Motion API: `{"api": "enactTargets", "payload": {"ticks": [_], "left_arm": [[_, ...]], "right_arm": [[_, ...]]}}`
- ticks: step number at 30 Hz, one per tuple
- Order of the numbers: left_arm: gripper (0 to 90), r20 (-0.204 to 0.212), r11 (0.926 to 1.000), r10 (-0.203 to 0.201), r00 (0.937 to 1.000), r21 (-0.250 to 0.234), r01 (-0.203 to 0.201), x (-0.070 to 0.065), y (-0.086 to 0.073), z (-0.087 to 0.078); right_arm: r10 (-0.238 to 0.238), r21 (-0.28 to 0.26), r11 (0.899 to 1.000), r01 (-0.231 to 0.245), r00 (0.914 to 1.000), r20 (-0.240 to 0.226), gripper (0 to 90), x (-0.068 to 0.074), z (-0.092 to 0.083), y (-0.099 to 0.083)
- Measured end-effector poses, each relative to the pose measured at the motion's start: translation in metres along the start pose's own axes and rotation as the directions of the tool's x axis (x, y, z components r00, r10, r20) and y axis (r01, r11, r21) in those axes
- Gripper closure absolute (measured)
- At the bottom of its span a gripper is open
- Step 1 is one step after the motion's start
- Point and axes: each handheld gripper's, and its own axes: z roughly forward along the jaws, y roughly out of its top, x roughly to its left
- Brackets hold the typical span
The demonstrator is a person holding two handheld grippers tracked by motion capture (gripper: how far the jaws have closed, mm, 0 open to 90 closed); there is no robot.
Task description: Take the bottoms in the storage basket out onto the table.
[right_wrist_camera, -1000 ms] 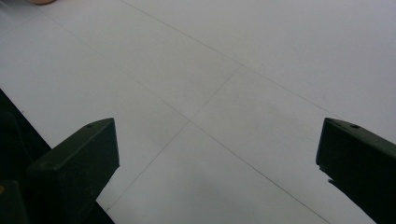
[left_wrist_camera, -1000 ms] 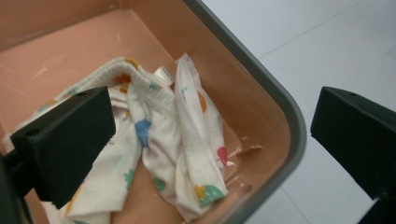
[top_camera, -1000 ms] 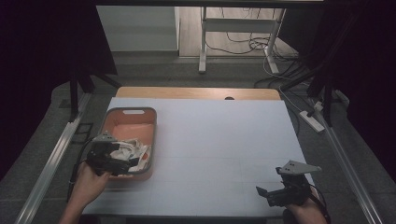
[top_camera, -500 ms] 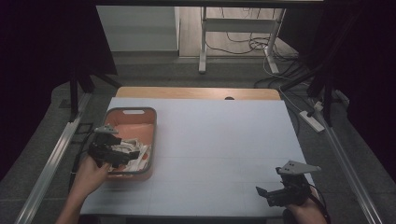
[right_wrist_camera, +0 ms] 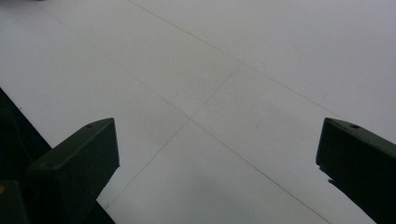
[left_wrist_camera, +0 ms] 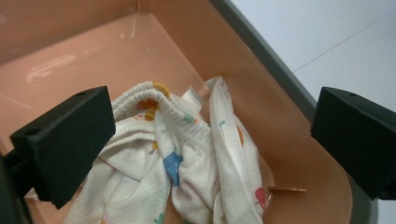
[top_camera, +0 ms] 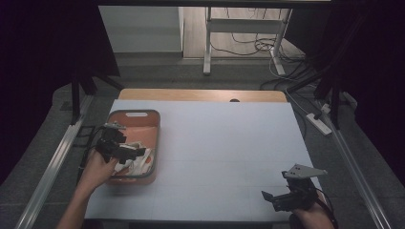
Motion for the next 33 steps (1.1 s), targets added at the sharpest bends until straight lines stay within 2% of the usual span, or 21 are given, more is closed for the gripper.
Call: {"api": "enactTargets", "payload": {"ticks": [2,4,5,10,15,16,19,20,21,22,23,24,25,27,31,32,33], "left_arm": [[0.1,-0.007,0.9999,0.001,1.0000,0.015,-0.001,0.001,0.001,0.002],[0.3,-0.036,0.9993,-0.003,0.9993,0.036,0.004,0.002,0.002,0.006],[0.3,-0.041,0.9992,0.007,0.9992,0.041,-0.005,0.003,0.002,0.007],[0.2,-0.012,0.9956,0.050,0.9987,0.081,-0.048,0.009,0.002,0.015],[0.1,-0.006,0.9921,0.056,0.9984,0.113,-0.055,0.013,0.005,0.022],[0.1,-0.010,0.9882,0.067,0.9977,0.139,-0.065,0.014,0.006,0.027],[0.0,-0.012,0.9843,0.075,0.9971,0.161,-0.072,0.016,0.006,0.033],[0.0,-0.017,0.9789,0.082,0.9965,0.189,-0.077,0.018,0.006,0.039],[0.0,-0.017,0.9789,0.082,0.9965,0.189,-0.077,0.018,0.006,0.039],[0.0,-0.026,0.9722,0.091,0.9955,0.219,-0.083,0.019,0.005,0.046],[0.0,-0.026,0.9722,0.091,0.9955,0.219,-0.083,0.019,0.005,0.046],[0.0,-0.028,0.9669,0.098,0.9947,0.239,-0.089,0.020,0.005,0.050],[0.0,-0.028,0.9669,0.098,0.9947,0.239,-0.089,0.020,0.005,0.050],[0.0,-0.029,0.9610,0.105,0.9941,0.260,-0.094,0.021,0.005,0.055],[0.0,-0.025,0.9565,0.089,0.9957,0.281,-0.078,0.023,0.005,0.062],[0.0,-0.024,0.9520,0.079,0.9966,0.298,-0.068,0.025,0.005,0.066],[0.0,-0.024,0.9520,0.079,0.9966,0.298,-0.068,0.025,0.005,0.066]], "right_arm": [[-0.001,0.003,1.000,0.001,1.0000,0.001,0.0,0.000,0.000,0.000],[-0.003,0.004,1.000,0.003,1.0000,0.000,0.0,0.000,0.000,0.000],[-0.003,0.004,1.000,0.003,1.0000,-0.001,0.0,0.000,0.000,0.000],[-0.006,0.005,1.000,0.006,1.0000,-0.002,0.0,0.000,0.000,0.000],[-0.011,0.007,1.000,0.011,0.9999,-0.002,0.0,0.001,0.001,0.000],[-0.011,0.006,1.000,0.011,0.9999,-0.002,0.0,0.001,0.001,0.000],[-0.007,0.006,1.000,0.007,1.0000,0.002,0.0,0.000,0.000,0.000],[-0.006,0.004,1.000,0.006,1.0000,0.001,0.0,0.000,0.000,0.000],[-0.006,0.004,1.000,0.006,1.0000,0.001,0.0,0.000,0.000,0.000],[-0.006,0.005,1.000,0.006,1.0000,0.001,0.0,0.000,0.000,0.000],[-0.006,0.005,1.000,0.006,1.0000,0.001,0.0,0.000,0.000,0.000],[-0.008,0.005,1.000,0.008,1.0000,-0.001,0.0,0.001,0.001,0.000],[-0.008,0.005,1.000,0.008,1.0000,-0.001,0.0,0.001,0.001,0.000],[-0.010,0.005,1.000,0.010,1.0000,0.000,0.0,0.001,0.001,0.000],[-0.010,0.007,1.000,0.010,1.0000,0.000,0.0,0.000,0.001,0.000],[-0.011,0.005,1.000,0.011,0.9999,0.001,0.0,0.001,0.001,0.000],[-0.011,0.006,1.000,0.011,0.9999,0.001,0.0,0.001,0.001,0.000]]}}
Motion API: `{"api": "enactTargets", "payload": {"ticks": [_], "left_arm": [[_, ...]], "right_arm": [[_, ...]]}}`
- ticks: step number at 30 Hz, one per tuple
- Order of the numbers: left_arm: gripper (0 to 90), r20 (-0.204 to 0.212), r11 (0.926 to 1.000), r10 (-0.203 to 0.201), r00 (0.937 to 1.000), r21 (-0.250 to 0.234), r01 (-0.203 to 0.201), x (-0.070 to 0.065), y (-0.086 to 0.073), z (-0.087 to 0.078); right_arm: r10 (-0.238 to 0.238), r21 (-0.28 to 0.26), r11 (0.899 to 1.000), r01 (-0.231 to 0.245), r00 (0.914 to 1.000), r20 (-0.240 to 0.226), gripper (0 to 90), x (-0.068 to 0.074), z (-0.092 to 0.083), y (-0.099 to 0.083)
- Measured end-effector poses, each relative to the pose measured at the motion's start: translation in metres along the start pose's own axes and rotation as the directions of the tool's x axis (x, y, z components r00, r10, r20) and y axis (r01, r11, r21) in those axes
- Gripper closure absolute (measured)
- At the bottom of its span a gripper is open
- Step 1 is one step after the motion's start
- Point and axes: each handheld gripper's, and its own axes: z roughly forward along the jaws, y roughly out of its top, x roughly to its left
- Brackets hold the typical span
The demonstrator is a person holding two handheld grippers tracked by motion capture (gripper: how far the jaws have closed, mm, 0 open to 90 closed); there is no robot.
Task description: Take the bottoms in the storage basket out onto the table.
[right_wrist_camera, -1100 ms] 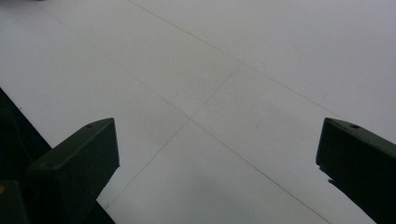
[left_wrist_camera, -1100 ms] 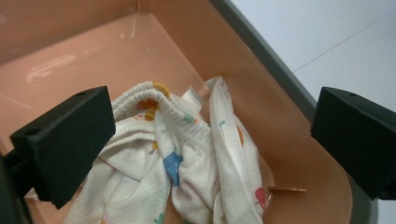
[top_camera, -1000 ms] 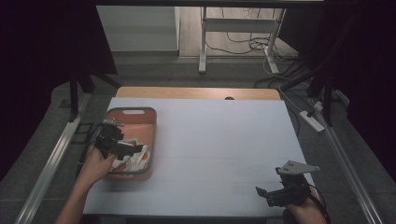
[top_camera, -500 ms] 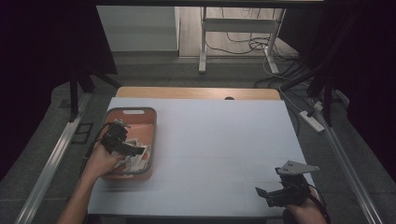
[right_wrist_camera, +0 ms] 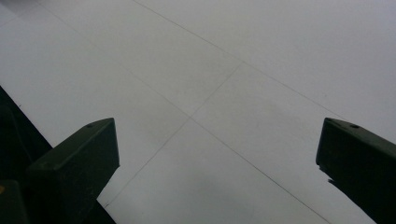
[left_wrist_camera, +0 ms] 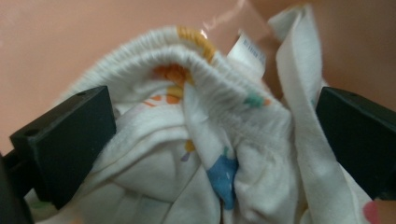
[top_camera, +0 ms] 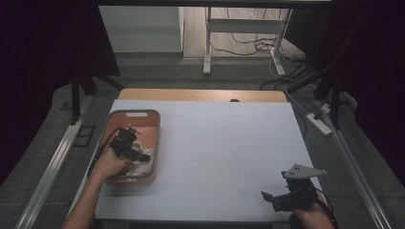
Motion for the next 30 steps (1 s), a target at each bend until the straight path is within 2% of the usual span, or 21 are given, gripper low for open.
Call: {"api": "enactTargets", "payload": {"ticks": [2,4,7,9,11,16,17,18,19,25,26,27,30], "left_arm": [[0.0,-0.001,0.9993,-0.001,1.0000,0.037,0.001,0.001,0.001,0.008],[0.0,-0.001,0.9990,0.000,1.0000,0.044,0.000,0.002,0.003,0.010],[0.0,-0.012,0.9994,0.007,0.9999,0.035,-0.006,0.001,0.004,0.013],[0.0,-0.045,0.9987,0.027,0.9986,0.046,-0.025,-0.001,0.008,0.016],[0.0,-0.057,0.9982,0.033,0.9978,0.052,-0.030,-0.001,0.011,0.017],[1.3,-0.069,0.9985,0.022,0.9974,0.052,-0.018,-0.001,0.020,0.020],[5.8,-0.071,0.9985,0.018,0.9973,0.054,-0.014,-0.002,0.022,0.019],[5.8,-0.071,0.9985,0.016,0.9973,0.054,-0.013,-0.003,0.023,0.019],[14.0,-0.069,0.9989,0.006,0.9976,0.047,-0.003,-0.004,0.023,0.016],[46.2,-0.048,0.9996,-0.009,0.9988,0.028,0.011,-0.008,0.024,0.011],[46.2,-0.040,0.9996,-0.014,0.9991,0.023,0.014,-0.008,0.024,0.011],[54.1,-0.029,0.9995,-0.024,0.9993,0.017,0.025,-0.007,0.023,0.010],[61.8,-0.015,0.9995,-0.031,0.9994,0.012,0.031,-0.007,0.023,0.010]], "right_arm": [[0.000,0.002,1.000,0.000,1.0000,-0.001,0.0,0.000,0.000,0.000],[0.000,0.001,1.000,0.000,1.0000,-0.001,0.0,0.000,0.000,0.000],[-0.001,0.000,1.000,0.001,1.0000,-0.001,0.0,0.000,0.000,0.000],[-0.001,0.001,1.000,0.001,1.0000,0.000,0.0,0.000,0.000,0.000],[-0.001,0.002,1.000,0.001,1.0000,0.000,0.0,0.000,0.000,0.000],[-0.004,0.003,1.000,0.004,1.0000,0.002,0.0,0.001,0.000,0.000],[-0.006,0.000,1.000,0.006,1.0000,0.002,0.0,0.001,0.000,0.000],[-0.006,0.000,1.000,0.006,1.0000,0.002,0.0,0.001,0.000,0.000],[-0.006,-0.003,1.000,0.006,1.0000,0.000,0.0,0.000,-0.001,0.000],[-0.007,-0.011,1.000,0.007,1.0000,0.002,0.0,0.001,-0.001,-0.001],[-0.007,-0.011,1.000,0.007,1.0000,0.002,0.0,0.001,-0.001,-0.001],[-0.009,-0.015,1.000,0.009,1.0000,0.001,0.0,0.001,-0.002,-0.001],[-0.006,-0.016,1.000,0.006,1.0000,0.001,0.0,0.001,-0.002,-0.001]]}}
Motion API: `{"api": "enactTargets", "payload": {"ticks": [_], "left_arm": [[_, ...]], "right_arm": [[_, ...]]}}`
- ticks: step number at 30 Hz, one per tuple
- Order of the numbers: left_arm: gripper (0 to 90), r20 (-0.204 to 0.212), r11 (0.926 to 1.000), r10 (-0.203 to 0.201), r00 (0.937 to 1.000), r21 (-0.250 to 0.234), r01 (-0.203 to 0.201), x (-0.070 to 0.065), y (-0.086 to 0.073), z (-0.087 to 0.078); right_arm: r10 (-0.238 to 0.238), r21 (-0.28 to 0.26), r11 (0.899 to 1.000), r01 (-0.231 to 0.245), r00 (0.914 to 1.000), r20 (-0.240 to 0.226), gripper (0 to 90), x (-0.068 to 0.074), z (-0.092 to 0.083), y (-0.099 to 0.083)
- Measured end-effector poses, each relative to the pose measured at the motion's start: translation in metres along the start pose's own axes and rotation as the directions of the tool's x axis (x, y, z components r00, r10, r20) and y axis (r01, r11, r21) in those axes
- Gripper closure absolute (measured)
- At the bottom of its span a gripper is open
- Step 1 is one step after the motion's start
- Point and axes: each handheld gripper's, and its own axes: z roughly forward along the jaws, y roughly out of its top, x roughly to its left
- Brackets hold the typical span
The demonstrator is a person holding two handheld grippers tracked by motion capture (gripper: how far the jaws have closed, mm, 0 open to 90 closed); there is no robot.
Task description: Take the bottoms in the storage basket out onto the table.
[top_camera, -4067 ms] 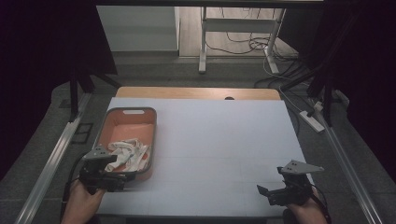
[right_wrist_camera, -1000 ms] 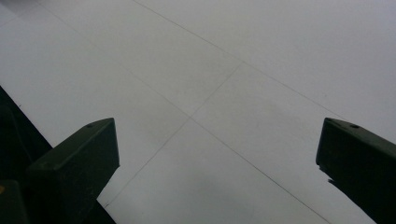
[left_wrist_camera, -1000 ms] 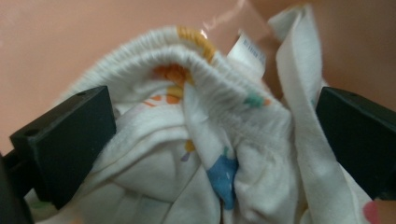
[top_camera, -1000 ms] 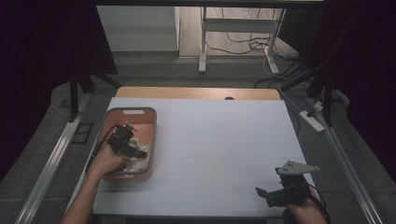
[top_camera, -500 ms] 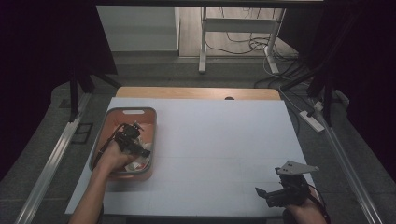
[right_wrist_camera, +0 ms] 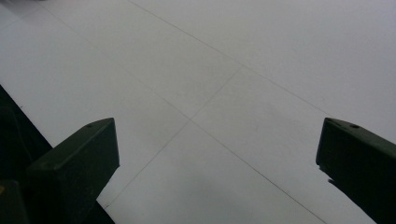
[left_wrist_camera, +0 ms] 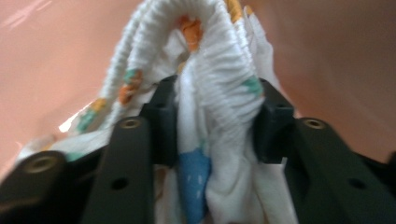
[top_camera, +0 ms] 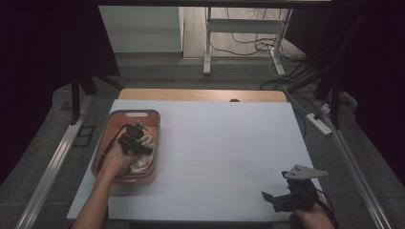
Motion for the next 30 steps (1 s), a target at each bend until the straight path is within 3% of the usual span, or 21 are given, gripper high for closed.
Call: {"api": "enactTargets", "payload": {"ticks": [4,8,16,22,30], "left_arm": [[65.9,-0.001,0.9996,-0.028,0.9996,0.001,0.028,-0.001,0.001,0.000],[68.0,-0.008,0.9997,-0.022,0.9997,-0.007,0.022,-0.002,0.001,-0.001],[69.1,-0.035,0.9977,0.055,0.9979,-0.038,-0.056,-0.007,0.001,-0.005],[69.3,-0.053,0.9937,0.044,0.9976,-0.101,-0.049,-0.008,0.002,-0.015],[69.3,-0.029,0.9819,0.008,0.9995,-0.189,-0.013,-0.005,0.002,-0.029]], "right_arm": [[0.005,-0.007,1.000,-0.005,1.0000,-0.004,0.0,0.000,0.000,0.000],[0.009,-0.008,1.000,-0.009,0.9999,-0.008,0.0,-0.001,0.000,0.000],[0.025,-0.023,0.999,-0.026,0.9995,-0.017,1.9,-0.003,-0.002,-0.001],[0.027,-0.027,0.999,-0.028,0.9995,-0.019,1.9,-0.003,-0.002,-0.001],[0.032,-0.029,0.999,-0.033,0.9992,-0.023,1.9,-0.004,-0.002,-0.001]]}}
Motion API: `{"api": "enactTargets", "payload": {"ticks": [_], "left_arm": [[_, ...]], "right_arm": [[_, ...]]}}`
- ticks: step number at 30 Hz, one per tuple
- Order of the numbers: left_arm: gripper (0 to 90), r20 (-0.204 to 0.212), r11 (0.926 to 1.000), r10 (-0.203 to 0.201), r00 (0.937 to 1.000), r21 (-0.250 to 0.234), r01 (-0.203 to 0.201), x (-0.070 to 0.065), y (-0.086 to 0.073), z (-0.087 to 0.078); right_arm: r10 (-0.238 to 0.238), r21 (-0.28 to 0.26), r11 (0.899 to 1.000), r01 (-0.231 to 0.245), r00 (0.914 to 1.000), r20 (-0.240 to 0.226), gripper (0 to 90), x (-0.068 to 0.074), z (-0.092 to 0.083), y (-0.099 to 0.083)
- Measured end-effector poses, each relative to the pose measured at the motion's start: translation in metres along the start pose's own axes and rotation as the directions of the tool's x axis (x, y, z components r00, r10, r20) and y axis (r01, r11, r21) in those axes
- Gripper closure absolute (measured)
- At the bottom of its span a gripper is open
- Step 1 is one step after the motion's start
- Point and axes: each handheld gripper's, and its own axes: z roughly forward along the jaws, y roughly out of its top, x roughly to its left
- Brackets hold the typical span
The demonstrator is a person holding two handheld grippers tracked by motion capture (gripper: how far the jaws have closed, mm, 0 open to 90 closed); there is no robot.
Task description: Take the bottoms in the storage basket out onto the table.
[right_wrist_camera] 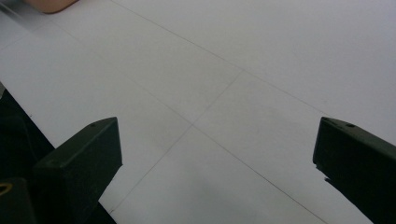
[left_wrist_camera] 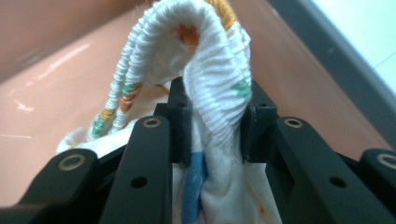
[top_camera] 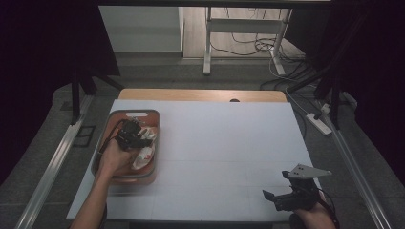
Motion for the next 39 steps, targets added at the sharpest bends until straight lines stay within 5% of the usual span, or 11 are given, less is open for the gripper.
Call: {"api": "enactTargets", "payload": {"ticks": [8,19,39], "left_arm": [[69.3,0.021,0.9942,-0.040,0.9990,-0.099,0.042,0.005,0.001,-0.021],[69.4,0.054,0.9751,-0.065,0.9964,-0.209,0.075,0.006,0.004,-0.051],[69.4,0.113,0.9587,-0.020,0.9934,-0.280,0.051,-0.017,0.020,-0.081]], "right_arm": [[0.001,-0.002,1.000,-0.001,1.0000,-0.002,1.9,0.000,0.000,0.000],[0.005,-0.004,1.000,-0.005,1.0000,-0.003,1.8,0.000,-0.001,0.000],[0.012,-0.011,1.000,-0.012,0.9999,-0.003,1.8,-0.001,-0.001,0.000]]}}
